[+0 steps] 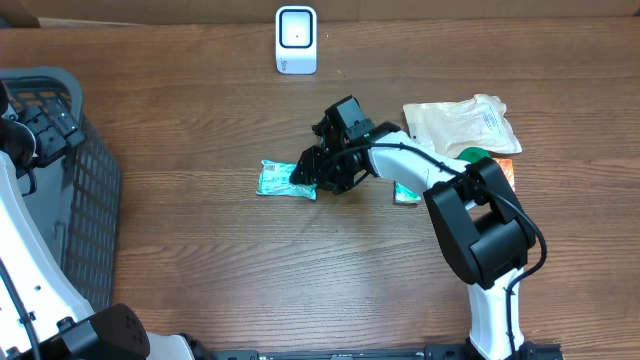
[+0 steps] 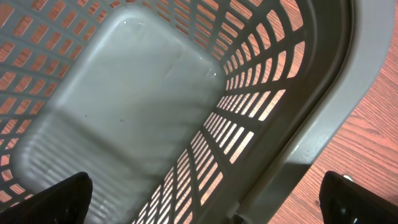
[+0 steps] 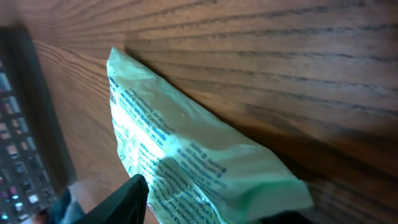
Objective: Scan the item barcode
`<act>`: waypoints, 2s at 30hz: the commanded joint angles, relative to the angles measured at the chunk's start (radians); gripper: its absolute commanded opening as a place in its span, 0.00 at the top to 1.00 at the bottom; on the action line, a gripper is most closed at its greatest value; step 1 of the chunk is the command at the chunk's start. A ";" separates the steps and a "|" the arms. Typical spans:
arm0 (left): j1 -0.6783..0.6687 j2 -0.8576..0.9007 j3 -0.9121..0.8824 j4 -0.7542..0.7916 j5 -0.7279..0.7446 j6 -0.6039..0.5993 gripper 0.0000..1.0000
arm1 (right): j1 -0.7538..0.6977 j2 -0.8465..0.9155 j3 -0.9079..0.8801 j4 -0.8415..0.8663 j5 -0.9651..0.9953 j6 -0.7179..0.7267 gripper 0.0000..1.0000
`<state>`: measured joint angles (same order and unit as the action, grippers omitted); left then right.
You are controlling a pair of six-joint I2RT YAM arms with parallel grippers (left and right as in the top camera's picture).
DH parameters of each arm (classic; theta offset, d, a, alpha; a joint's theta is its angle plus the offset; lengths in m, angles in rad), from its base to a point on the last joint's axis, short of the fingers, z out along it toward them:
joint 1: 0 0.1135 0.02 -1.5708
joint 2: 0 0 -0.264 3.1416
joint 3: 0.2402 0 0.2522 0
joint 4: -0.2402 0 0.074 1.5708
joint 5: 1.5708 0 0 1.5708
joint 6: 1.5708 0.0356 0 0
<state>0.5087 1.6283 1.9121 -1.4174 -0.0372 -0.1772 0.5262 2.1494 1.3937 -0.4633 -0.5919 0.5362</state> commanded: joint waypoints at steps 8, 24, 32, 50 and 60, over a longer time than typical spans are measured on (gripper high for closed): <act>0.002 0.003 0.007 0.001 0.002 -0.006 0.00 | 0.072 0.095 -0.073 0.123 0.047 0.145 0.58; 0.002 0.003 0.007 0.001 0.002 -0.006 0.00 | 0.053 0.148 -0.069 0.164 0.005 0.190 0.96; 0.002 0.003 0.007 0.001 0.002 -0.006 0.00 | -0.034 -0.003 -0.062 0.109 -0.143 0.074 0.96; 0.002 0.003 0.007 0.001 0.002 -0.006 0.00 | -0.174 -0.567 -0.062 -0.160 -0.152 -0.288 0.96; 0.002 0.003 0.007 0.001 0.002 -0.006 0.01 | -0.175 -0.740 -0.062 -0.256 -0.162 -0.368 0.96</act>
<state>0.5087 1.6283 1.9118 -1.4174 -0.0372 -0.1772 0.3538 1.4818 1.3254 -0.7143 -0.7288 0.2169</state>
